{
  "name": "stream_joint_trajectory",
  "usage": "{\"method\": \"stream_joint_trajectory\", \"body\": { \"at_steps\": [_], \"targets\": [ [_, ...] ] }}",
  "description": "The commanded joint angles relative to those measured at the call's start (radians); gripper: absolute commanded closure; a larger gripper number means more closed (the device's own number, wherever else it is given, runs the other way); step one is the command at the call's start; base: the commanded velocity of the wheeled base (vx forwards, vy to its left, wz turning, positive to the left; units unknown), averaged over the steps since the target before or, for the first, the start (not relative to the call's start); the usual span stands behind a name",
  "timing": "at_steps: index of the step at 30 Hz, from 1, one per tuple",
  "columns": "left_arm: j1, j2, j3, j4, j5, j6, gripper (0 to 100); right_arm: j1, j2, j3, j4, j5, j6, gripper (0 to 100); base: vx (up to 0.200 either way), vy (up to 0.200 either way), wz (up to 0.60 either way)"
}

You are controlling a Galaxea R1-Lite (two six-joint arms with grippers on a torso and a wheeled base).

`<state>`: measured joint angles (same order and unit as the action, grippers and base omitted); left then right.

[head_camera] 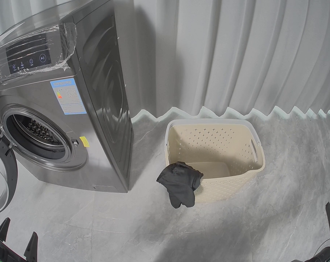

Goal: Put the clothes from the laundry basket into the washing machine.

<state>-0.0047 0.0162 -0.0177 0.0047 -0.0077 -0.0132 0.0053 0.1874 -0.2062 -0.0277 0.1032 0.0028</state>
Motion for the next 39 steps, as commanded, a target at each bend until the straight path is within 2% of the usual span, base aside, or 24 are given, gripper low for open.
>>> {"method": "stream_joint_trajectory", "body": {
  "at_steps": [1,3,5,7,9,10,13,18,20,21,25,30,37,39],
  "targets": [
    [0.000,-0.016,0.016,0.000,0.000,-0.008,0,0.004,0.391,-0.062,-0.026,0.153,-0.009,0,0.000,0.000,0.00],
    [0.000,-0.016,0.016,0.000,0.000,-0.010,0,0.018,0.468,-0.058,-0.083,0.194,-0.023,0,0.000,0.000,0.00],
    [0.000,-0.016,0.016,0.000,0.000,-0.010,0,0.065,0.534,-0.055,-0.130,0.228,-0.023,0,0.000,0.000,0.00],
    [0.000,-0.016,0.016,0.000,0.000,-0.010,0,0.127,0.593,-0.055,-0.158,0.228,-0.023,0,0.000,0.000,0.00],
    [0.000,-0.016,0.016,0.000,0.000,-0.013,0,0.203,0.636,-0.056,-0.161,0.224,-0.014,0,0.000,0.000,0.00],
    [0.000,-0.016,0.016,0.000,0.000,-0.013,0,0.219,0.646,-0.056,-0.159,0.220,-0.012,0,0.000,0.000,0.00],
    [0.000,-0.016,0.016,0.000,0.000,-0.010,0,0.294,0.761,-0.064,-0.175,0.151,-0.001,0,0.000,0.000,0.00],
    [0.000,-0.016,0.016,0.000,-0.002,-0.010,0,0.321,0.925,-0.073,-0.319,0.142,0.019,0,0.000,0.000,0.00],
    [-0.001,-0.016,0.016,0.000,-0.002,-0.011,0,0.326,0.946,-0.075,-0.340,0.142,0.025,0,0.000,0.000,0.00],
    [0.000,-0.016,0.016,0.000,-0.003,-0.011,0,0.349,1.027,-0.079,-0.431,0.136,0.059,0,0.000,0.000,0.00],
    [0.000,-0.016,0.016,0.000,-0.003,-0.013,0,0.400,1.147,-0.082,-0.543,0.118,0.109,0,0.000,0.000,0.00],
    [-0.001,-0.016,0.016,0.000,-0.003,-0.011,0,0.415,1.274,-0.114,-0.618,0.093,0.106,0,0.000,0.000,0.00],
    [-0.001,-0.016,0.016,0.000,-0.005,-0.010,0,0.435,1.420,-0.170,-0.689,0.085,0.108,0,0.000,0.000,0.00],
    [-0.001,-0.016,0.016,0.000,-0.005,-0.011,0,0.450,1.485,-0.191,-0.744,0.069,0.109,0,0.000,0.000,0.00]
  ]
}}
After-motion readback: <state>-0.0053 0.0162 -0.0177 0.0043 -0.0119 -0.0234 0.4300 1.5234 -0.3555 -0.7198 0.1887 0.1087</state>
